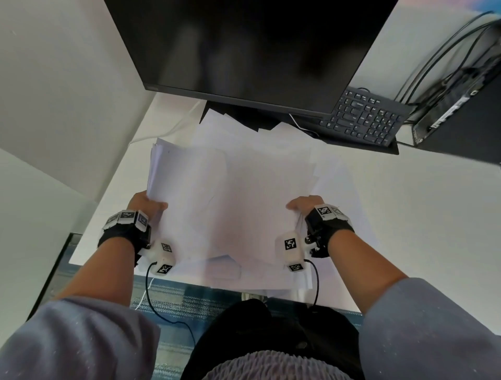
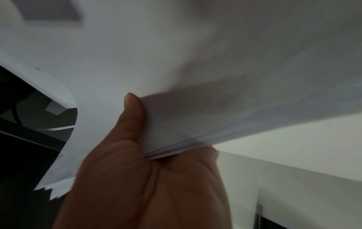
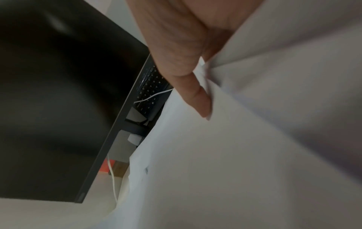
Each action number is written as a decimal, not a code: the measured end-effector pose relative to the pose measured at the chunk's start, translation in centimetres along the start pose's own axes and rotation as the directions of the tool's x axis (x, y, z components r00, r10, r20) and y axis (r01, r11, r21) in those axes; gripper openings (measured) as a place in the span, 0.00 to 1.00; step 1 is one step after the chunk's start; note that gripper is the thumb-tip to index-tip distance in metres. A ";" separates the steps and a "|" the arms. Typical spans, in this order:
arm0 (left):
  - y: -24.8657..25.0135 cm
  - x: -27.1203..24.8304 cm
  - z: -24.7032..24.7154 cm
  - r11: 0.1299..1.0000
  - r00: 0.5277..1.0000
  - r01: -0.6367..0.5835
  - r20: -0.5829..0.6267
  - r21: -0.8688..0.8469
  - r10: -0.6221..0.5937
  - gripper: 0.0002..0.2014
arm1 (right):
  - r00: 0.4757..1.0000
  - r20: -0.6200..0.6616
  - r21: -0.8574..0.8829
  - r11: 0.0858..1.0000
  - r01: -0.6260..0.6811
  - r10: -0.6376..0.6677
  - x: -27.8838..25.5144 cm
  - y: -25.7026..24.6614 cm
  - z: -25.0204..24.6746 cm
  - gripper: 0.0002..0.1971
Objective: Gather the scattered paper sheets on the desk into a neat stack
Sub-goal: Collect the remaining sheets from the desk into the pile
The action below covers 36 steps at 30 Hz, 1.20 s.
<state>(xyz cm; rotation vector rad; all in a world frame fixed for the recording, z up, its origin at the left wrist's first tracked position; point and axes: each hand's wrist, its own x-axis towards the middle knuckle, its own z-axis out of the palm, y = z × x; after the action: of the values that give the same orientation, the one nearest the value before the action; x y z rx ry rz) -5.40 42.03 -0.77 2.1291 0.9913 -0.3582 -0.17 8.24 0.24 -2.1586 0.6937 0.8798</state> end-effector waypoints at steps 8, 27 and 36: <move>0.6 -0.4 1.3 1.000 0.999 0.013 0.032 0.001 -0.013 0.20 | 0.999 0.004 0.132 0.990 0.043 -0.044 0.5 -0.5 1.0 0.25; 9.7 -4.6 12.3 0.998 0.957 -0.047 0.283 -0.044 0.058 0.22 | 0.813 -0.563 0.040 0.978 0.205 -0.148 3.2 7.9 -18.3 0.15; 13.4 -5.6 13.0 0.997 0.962 -0.045 0.266 -0.056 0.059 0.30 | 0.659 -0.715 -0.043 0.955 0.295 -0.236 2.3 10.4 -27.9 0.08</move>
<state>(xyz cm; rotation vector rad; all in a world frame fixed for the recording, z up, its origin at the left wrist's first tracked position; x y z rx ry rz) 1.63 23.83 0.15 1.9939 0.7785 -0.5733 4.76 -19.79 9.11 -2.4342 0.7169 -0.1970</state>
